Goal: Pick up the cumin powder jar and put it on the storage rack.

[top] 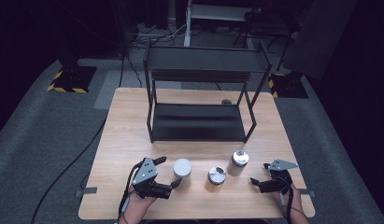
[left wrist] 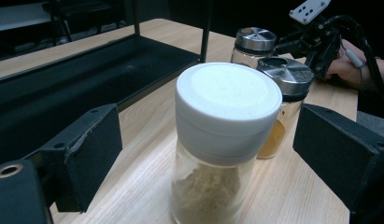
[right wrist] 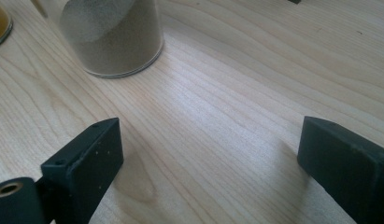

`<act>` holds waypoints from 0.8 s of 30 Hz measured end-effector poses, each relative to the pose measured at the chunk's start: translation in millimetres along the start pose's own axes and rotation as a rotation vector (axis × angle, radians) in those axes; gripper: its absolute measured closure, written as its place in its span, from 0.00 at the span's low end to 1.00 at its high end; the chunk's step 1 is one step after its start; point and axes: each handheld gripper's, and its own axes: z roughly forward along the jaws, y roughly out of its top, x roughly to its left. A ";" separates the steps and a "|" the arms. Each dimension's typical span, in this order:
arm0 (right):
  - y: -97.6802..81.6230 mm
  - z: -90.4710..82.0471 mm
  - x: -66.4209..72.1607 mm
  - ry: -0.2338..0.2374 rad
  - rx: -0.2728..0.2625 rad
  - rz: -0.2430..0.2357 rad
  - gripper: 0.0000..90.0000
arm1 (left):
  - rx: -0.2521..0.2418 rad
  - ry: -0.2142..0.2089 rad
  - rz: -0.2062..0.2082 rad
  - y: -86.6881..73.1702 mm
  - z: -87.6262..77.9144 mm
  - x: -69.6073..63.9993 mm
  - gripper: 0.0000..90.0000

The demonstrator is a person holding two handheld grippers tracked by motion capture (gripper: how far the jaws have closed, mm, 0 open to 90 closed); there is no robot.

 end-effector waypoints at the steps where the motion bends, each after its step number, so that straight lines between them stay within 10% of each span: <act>1: 0.0 0.0 0.1 -0.001 0.000 0.001 0.07 | 0.000 -0.004 0.001 0.1 1.5 0.3 0.08; 24: -0.2 -0.1 1.9 -0.012 0.000 0.010 0.07 | 0.066 -0.038 0.008 7.9 34.1 2.1 0.24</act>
